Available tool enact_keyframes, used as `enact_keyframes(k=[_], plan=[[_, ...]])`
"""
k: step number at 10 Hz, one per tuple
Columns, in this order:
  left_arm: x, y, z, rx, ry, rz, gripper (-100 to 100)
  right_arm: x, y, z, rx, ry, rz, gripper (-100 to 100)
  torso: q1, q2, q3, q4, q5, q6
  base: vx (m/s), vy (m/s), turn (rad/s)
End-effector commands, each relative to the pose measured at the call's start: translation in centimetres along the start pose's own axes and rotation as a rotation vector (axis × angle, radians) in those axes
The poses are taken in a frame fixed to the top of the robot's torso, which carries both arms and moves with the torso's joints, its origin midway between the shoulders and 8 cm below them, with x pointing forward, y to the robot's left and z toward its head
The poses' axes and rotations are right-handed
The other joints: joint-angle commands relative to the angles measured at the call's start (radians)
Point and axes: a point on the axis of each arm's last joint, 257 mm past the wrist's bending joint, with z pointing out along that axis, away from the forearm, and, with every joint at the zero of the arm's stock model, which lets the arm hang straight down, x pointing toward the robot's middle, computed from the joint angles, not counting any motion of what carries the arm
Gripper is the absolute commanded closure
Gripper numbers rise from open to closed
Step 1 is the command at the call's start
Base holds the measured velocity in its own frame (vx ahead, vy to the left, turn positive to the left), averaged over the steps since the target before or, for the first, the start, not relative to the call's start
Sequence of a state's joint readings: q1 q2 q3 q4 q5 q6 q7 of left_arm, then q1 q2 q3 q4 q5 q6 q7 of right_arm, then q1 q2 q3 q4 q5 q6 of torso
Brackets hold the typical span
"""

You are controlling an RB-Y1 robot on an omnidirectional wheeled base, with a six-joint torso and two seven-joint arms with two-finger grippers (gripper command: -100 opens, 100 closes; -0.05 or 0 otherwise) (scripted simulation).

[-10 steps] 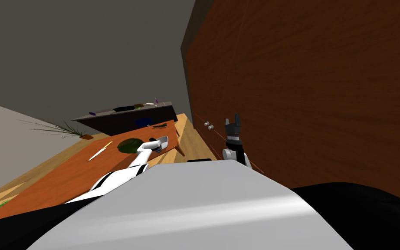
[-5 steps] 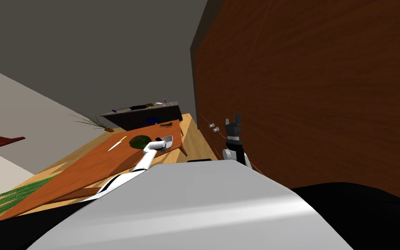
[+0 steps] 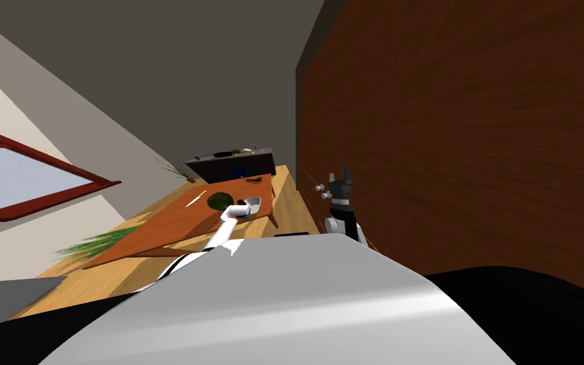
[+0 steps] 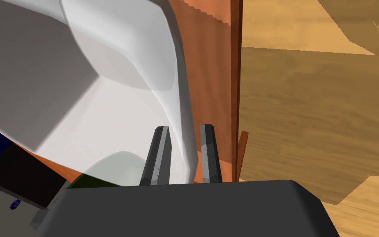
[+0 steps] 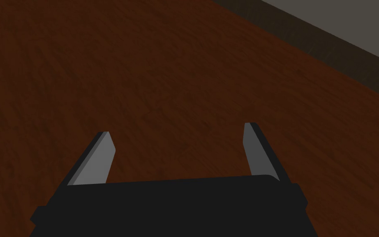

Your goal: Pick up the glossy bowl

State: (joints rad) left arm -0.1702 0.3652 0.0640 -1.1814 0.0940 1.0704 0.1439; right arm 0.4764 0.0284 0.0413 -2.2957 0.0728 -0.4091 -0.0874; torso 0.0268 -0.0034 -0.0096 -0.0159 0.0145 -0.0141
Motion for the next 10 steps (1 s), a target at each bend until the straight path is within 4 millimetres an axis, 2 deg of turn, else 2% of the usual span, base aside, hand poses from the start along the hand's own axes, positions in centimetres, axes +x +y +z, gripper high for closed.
enact_keyframes(k=[1,2,3,4,5,6,7,8,10], plan=[[0.3,-0.7,-0.5,0.022,0.007,0.003,100,0.0,0.0,0.0,0.000,0.000,0.000,0,0.000,0.000,0.000,0.000,0.000,0.000,-0.010,0.004,-0.044],[3.8,1.7,-0.5,-0.016,0.029,0.073,100,0.0,0.0,0.0,0.000,0.000,0.000,0,0.000,0.002,0.001,0.000,0.000,-0.001,0.085,0.028,0.337],[4.5,-0.5,-1.8,0.040,0.041,0.078,100,0.0,0.0,0.0,0.000,0.000,0.000,0,0.000,-0.001,-0.001,-0.001,0.000,-0.003,0.112,0.006,0.427],[7.8,1.9,-2.0,0.003,0.064,0.138,100,0.0,0.0,0.0,0.000,0.000,0.000,0,0.000,-0.004,-0.002,-0.001,-0.001,-0.002,0.158,0.025,0.429],[8.2,1.2,-2.4,0.022,0.069,0.145,100,0.0,0.0,0.0,0.000,0.000,0.000,0,0.000,-0.007,-0.004,-0.002,0.000,-0.002,0.144,0.024,0.423],[8.5,0.2,-3.2,0.051,0.075,0.145,100,0.0,0.0,0.0,0.000,0.000,0.000,0,0.001,-0.007,-0.004,-0.002,-0.001,-0.003,0.075,-0.001,0.111],[11.8,2.5,-3.7,0.020,0.101,0.205,100,0.0,0.0,0.0,0.000,0.000,0.000,0,0.000,-0.004,-0.002,0.000,-0.001,-0.001,0.139,-0.006,0.367],[12.2,1.7,-4.2,0.042,0.107,0.206,100,0.0,0.0,0.0,0.000,0.000,0.000,0,-0.001,-0.006,-0.003,-0.001,-0.001,-0.003,0.124,-0.023,0.389],[12.6,0.0,-5.4,0.088,0.117,0.204,100,0.0,0.0,0.0,0.000,0.000,0.000,0,-0.001,-0.001,0.000,0.001,-0.002,-0.002,0.020,-0.001,0.013]])
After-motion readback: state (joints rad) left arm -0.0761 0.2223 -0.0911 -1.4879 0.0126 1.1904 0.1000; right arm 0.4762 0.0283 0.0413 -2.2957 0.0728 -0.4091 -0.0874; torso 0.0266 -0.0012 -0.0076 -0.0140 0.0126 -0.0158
